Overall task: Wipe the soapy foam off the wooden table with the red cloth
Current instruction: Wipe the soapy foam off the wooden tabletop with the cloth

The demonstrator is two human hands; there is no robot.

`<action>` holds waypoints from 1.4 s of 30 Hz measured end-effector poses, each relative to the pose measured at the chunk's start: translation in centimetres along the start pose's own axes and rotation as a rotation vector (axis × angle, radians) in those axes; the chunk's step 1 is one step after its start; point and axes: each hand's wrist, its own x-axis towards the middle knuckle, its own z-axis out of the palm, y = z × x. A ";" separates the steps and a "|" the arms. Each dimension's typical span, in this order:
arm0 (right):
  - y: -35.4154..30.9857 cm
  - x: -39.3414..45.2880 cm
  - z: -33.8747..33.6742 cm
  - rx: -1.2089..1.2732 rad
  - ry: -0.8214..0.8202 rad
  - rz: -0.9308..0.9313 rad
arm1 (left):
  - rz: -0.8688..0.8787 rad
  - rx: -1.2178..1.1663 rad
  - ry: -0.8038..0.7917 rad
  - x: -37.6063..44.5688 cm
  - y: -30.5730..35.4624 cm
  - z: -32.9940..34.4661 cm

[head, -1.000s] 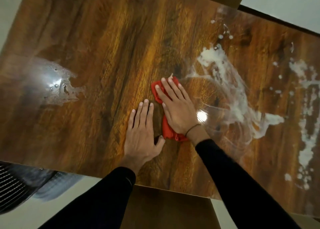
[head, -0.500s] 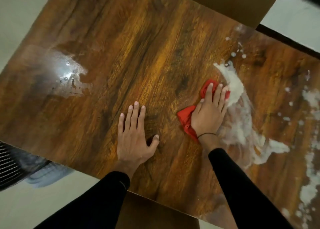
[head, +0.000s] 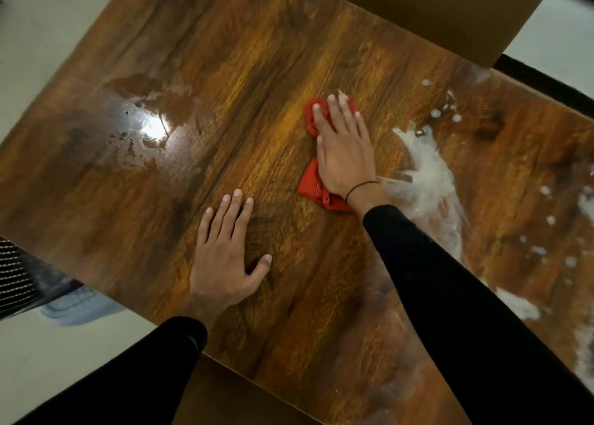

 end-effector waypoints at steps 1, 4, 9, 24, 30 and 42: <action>0.9 0.6 -0.1 -0.001 0.016 0.057 | 0.003 0.003 0.002 0.0 -0.1 0.1; 3.2 0.3 -0.3 -0.017 0.068 0.242 | 0.019 0.012 -0.001 0.0 -0.2 0.3; 3.6 -5.6 0.1 -0.027 0.091 0.377 | 0.022 0.015 -0.006 0.1 -0.2 0.2; 4.4 -21.2 0.6 -0.016 -0.036 0.130 | 0.119 -0.048 -0.085 11.4 7.7 -0.9; 5.8 -14.8 0.7 -0.042 -0.100 -0.256 | 0.126 -0.032 -0.034 11.5 7.6 -0.3; 11.2 5.4 -2.4 -0.019 -0.051 0.006 | 0.121 0.007 -0.003 11.7 7.5 0.3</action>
